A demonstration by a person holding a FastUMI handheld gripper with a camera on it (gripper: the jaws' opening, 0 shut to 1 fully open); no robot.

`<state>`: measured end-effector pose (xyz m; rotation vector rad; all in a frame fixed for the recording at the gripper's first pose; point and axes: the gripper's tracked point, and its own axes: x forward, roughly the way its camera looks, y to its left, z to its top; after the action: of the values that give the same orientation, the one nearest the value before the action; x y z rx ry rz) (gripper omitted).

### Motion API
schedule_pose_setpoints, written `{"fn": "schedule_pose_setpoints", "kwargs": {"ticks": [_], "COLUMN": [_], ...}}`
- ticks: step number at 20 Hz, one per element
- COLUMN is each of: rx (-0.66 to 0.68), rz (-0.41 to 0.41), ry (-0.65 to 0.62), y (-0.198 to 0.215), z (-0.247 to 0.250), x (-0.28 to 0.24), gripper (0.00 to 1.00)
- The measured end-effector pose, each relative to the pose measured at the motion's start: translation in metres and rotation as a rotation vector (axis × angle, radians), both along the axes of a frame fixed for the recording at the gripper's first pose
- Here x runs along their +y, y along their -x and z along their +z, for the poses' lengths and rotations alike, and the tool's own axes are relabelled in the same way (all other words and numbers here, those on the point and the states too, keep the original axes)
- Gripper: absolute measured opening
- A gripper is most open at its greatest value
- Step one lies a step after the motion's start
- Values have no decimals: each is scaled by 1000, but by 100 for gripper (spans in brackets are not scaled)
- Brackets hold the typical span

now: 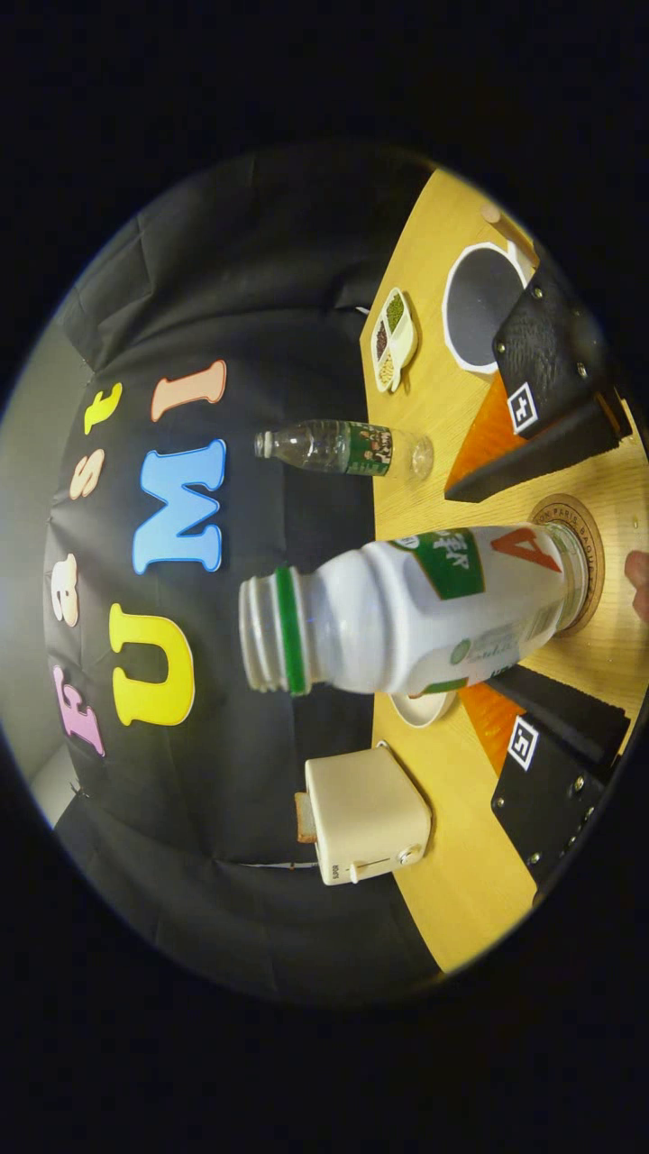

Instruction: Take the bottle from table, then pour the juice into the cup, finally place the bottle on the coaster

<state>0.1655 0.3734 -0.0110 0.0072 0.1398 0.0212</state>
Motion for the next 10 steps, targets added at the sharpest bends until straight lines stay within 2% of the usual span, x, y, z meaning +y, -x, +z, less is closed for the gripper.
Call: {"fn": "schedule_pose_setpoints", "kwargs": {"ticks": [5,10], "rx": [-13,-67], "rz": [8,17], "ry": [-7,-3], "y": [5,20], "z": [6,36], "x": [5,11], "gripper": [98,98]}}
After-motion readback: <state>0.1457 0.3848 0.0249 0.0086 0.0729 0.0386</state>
